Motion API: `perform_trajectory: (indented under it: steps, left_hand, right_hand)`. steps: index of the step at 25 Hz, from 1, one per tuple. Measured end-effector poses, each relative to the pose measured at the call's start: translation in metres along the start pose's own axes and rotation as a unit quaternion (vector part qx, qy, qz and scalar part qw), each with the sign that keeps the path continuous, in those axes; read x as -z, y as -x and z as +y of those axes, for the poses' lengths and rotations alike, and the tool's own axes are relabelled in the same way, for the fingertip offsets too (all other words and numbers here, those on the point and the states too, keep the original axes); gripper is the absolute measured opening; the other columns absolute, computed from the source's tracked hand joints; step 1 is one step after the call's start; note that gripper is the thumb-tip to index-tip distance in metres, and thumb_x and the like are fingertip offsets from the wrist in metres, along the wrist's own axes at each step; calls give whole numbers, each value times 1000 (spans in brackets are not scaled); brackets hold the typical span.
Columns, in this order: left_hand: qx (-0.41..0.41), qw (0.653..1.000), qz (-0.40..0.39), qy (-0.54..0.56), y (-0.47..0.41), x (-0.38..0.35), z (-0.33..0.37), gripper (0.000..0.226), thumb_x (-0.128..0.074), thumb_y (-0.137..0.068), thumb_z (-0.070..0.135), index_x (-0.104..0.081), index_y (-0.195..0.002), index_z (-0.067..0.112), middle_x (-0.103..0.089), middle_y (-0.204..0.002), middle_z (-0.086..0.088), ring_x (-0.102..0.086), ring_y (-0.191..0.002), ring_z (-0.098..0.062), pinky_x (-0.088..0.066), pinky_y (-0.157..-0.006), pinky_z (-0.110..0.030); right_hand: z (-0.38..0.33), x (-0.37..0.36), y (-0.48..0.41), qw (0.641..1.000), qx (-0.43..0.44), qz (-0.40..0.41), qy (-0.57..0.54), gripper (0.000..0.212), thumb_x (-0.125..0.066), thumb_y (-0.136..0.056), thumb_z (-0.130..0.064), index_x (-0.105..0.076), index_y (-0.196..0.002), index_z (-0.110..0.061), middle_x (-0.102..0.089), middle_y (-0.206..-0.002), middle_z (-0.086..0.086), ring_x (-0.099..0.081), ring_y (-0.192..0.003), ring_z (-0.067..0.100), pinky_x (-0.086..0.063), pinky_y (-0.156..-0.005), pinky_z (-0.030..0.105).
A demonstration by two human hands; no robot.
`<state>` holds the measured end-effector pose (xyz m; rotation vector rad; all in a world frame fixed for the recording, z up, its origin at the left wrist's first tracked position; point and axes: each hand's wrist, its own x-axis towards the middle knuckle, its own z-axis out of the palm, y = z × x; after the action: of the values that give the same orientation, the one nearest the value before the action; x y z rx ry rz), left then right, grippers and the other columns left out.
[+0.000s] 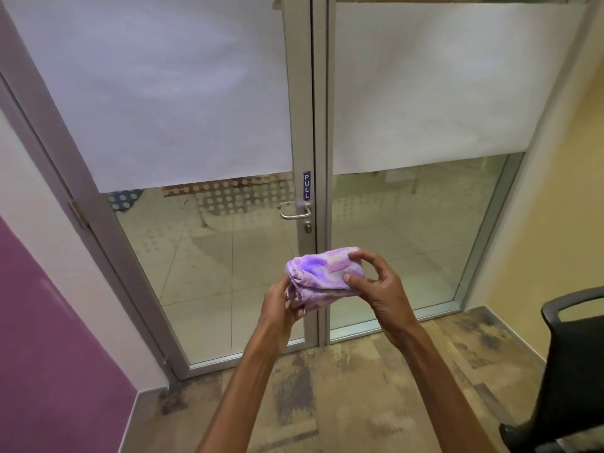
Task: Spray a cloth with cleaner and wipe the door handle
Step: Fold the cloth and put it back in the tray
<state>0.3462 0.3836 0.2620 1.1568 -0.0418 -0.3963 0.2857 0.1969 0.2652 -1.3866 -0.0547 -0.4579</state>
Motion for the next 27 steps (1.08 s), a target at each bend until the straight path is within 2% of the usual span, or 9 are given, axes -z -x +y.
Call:
perform_trajectory:
  steps: [4, 6, 9, 12, 16, 19, 22, 25, 27]
  left_hand:
    - [39, 996, -52, 62, 39, -12, -13, 46, -47, -99, 48, -75, -114, 15, -77, -111, -13, -76, -93, -25, -63, -80, -40]
    - [16, 998, -51, 20, 52, -21, -19, 38, -60, -98, 38, -70, -122, 10, -77, -114, -12, -74, -97, -25, -61, -88, -39]
    - [-18, 1000, -21, 14, 65, -27, -23, 31, -69, -92, 10, -66, -122, 3, -78, -99, -9, -75, -83, -19, -62, -80, -32]
    - [-55, 998, -24, 8, 73, -30, -27, 26, -71, -93, 13, -68, -118, 8, -79, -101, -9, -76, -84, -18, -64, -77, -29]
    - [-102, 994, 25, -23, 72, -47, -50, 27, -74, -91, 20, -71, -117, 13, -79, -100, -9, -75, -87, -17, -63, -75, -26]
    - [-68, 994, -45, -75, 65, -54, -73, 12, -66, -98, 17, -73, -107, 15, -79, -95, -6, -75, -82, -14, -63, -74, -25]
    - [-11, 984, -139, -113, 58, -62, -99, 21, -53, -104, 11, -67, -120, 7, -79, -94, -1, -76, -85, -14, -61, -75, -25]
    - [20, 977, -169, -131, 55, -72, -122, 27, -51, -105, 11, -62, -128, 5, -77, -102, -5, -74, -92, -19, -61, -84, -31]
    - [24, 975, -178, -133, 59, -81, -136, 23, -55, -104, 13, -68, -123, 12, -76, -102, -6, -73, -91, -18, -60, -84, -31]
  right_hand:
    - [-4, 10, 38, 999, 41, 32, 13, 57, -81, -80, -15, -59, -129, -34, -61, -129, -14, -72, -102, 14, -58, -75, 20]
    - [-6, 13, 52, 999, 32, 35, 12, 63, -82, -79, -16, -54, -132, -36, -60, -129, -15, -70, -107, 12, -58, -76, 20]
    - [-9, 20, 67, 999, -25, 41, -25, 60, -82, -78, -19, -56, -131, -32, -68, -125, 1, -69, -109, 16, -58, -80, 25]
    - [-17, 30, 78, 993, -74, 52, -81, 59, -84, -77, -25, -57, -130, -25, -76, -111, 11, -74, -97, 24, -59, -74, 28]
    - [-19, 38, 89, 991, -72, 107, -45, 52, -83, -78, -22, -63, -127, -22, -79, -102, 10, -76, -88, 24, -60, -68, 27]
    - [-10, 53, 104, 983, -72, 167, 2, 42, -77, -84, -14, -66, -123, -23, -79, -100, 8, -76, -87, 21, -60, -68, 28]
    - [0, 75, 127, 978, -83, 183, 63, 32, -67, -91, -11, -69, -122, -19, -79, -104, 5, -75, -92, 20, -61, -77, 33]
    - [3, 89, 150, 967, -94, 211, 105, 27, -63, -93, -13, -72, -107, -34, -78, -103, -1, -74, -92, 16, -61, -76, 30]
    - [3, 98, 167, 955, -102, 249, 125, 23, -63, -94, -17, -69, -107, -35, -76, -105, -1, -74, -94, 16, -62, -77, 31]
